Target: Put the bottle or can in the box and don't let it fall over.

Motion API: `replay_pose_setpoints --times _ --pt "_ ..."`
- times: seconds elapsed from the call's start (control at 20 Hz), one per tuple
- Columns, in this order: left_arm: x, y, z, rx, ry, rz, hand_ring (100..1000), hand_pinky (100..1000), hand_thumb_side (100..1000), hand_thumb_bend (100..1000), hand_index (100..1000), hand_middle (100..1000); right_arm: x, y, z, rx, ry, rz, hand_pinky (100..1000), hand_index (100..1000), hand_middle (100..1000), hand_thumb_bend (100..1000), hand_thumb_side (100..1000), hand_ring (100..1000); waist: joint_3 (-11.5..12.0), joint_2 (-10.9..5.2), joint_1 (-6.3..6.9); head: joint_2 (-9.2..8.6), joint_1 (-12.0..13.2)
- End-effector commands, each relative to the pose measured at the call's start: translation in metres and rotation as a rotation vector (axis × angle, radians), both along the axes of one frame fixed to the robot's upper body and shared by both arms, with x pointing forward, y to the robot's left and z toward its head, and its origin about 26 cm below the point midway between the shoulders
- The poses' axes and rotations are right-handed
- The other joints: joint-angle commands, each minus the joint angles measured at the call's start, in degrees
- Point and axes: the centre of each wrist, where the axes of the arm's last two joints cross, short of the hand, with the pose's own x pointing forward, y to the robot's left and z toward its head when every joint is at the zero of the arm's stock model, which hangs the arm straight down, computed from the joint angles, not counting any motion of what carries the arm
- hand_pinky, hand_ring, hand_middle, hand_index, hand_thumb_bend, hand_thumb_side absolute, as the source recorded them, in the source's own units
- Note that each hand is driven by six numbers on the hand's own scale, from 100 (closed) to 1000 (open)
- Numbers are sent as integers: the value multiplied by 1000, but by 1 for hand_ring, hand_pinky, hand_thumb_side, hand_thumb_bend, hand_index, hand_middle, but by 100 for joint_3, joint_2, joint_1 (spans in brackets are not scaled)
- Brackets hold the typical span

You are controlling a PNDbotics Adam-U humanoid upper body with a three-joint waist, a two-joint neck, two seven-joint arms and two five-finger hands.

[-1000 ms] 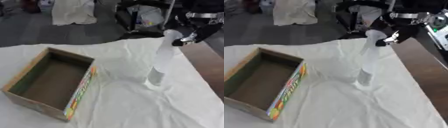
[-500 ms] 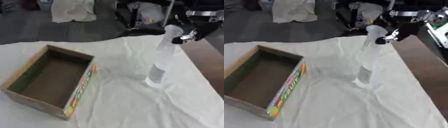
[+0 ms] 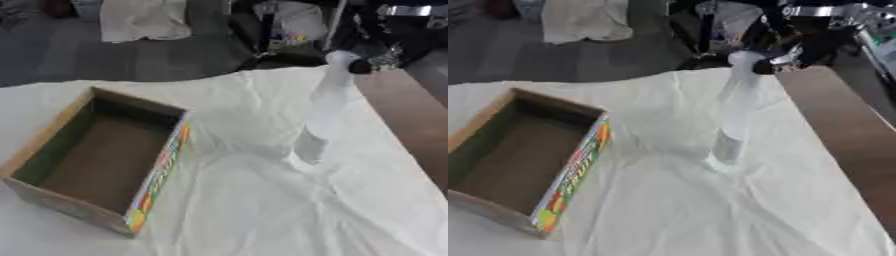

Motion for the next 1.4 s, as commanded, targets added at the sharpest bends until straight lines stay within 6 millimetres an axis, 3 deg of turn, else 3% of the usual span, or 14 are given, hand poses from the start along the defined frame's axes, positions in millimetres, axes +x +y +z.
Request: replay_pose_setpoints --times 0.05,0.75,0.85,1.4 --pt "-2 1 9 23 -18 -1 815 706 777 455 831 823 -11 -1 19 -5 -39 14 785 798 744 475 445 790 -24 -113 -16 7 16" --pt "-2 0 9 18 -21 -3 815 706 778 450 831 823 -14 0 18 -29 -8 33 772 773 704 463 402 754 -25 -133 -35 8 19" --pt "-2 0 9 16 -19 -3 815 705 778 448 831 823 -15 0 17 -32 -10 37 789 773 752 466 395 759 -40 -132 -37 1 22" --pt "-2 0 8 9 -19 -3 815 705 780 443 830 822 -27 4 15 -46 -32 59 780 771 751 463 383 754 -68 -117 -47 1 10"
